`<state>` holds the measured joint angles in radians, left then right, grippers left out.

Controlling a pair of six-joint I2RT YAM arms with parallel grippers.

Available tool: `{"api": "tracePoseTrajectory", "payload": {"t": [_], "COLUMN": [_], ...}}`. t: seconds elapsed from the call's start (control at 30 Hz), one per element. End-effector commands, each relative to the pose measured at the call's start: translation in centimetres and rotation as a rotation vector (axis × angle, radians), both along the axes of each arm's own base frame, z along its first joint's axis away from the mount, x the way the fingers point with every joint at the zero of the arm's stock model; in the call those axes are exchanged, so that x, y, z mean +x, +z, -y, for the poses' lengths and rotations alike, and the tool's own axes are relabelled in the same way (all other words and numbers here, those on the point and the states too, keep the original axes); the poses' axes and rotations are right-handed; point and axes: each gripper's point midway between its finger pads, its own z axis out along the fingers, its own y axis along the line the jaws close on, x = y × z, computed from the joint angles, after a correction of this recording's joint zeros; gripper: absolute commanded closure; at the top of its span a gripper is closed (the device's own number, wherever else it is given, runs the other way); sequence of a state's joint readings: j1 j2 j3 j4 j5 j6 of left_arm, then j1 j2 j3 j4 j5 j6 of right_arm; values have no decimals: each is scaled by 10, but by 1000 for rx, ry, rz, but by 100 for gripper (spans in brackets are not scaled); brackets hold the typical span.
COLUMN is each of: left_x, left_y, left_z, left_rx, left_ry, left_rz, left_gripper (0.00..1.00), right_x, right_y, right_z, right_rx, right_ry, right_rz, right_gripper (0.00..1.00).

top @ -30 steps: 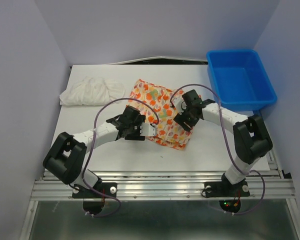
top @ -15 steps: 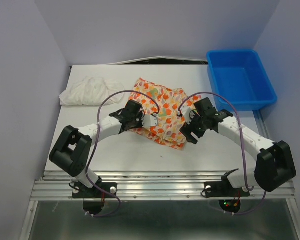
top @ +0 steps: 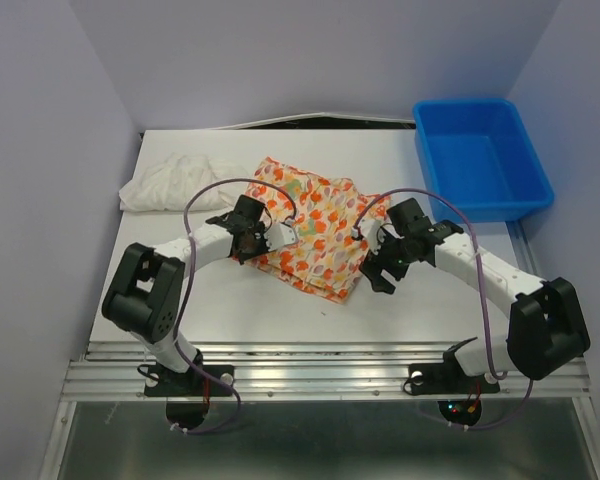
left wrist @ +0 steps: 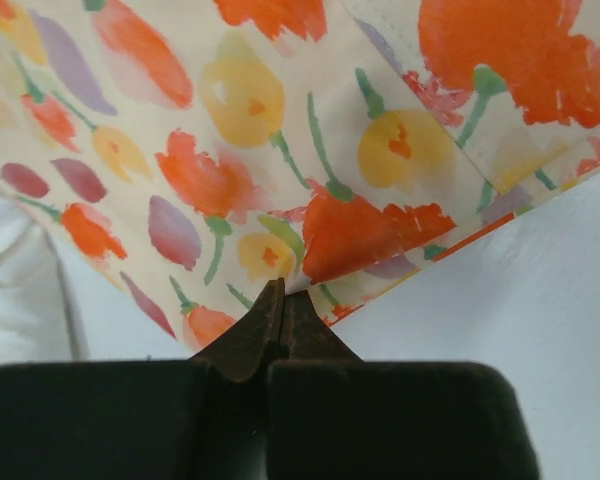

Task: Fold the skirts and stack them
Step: Flatten the skirt out

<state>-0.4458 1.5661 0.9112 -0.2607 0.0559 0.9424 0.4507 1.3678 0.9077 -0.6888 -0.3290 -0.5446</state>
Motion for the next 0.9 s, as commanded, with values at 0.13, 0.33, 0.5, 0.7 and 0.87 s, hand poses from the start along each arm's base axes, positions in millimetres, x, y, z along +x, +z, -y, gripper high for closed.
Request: {"api": "tracePoseTrajectory", "payload": {"t": [0.13,0.33,0.5,0.7,0.87], "left_x": [-17,-21,-24,-26,-26], "left_y": [-42,-53,-53,-51,-47], "left_z": [-1,-5,-2,0,1], "left_rx": [-19,-43,-72,-102,-120], "left_ry": [53,84,90,94,95], "left_rz": [-216,-308,-339,-350,-341], "left_gripper": [100,100,97,84,79], "right_x": [15,-11,-18,-22,-34], "right_y": [43,14,5,0,-17], "right_z": [-35,-37,-53,-85,-99], "right_rx": [160,81,95,112,107], "right_ry": [359,649,734,763,822], "right_rz": [305,536,691,792,816], "right_gripper": [13,25,34,34,38]}}
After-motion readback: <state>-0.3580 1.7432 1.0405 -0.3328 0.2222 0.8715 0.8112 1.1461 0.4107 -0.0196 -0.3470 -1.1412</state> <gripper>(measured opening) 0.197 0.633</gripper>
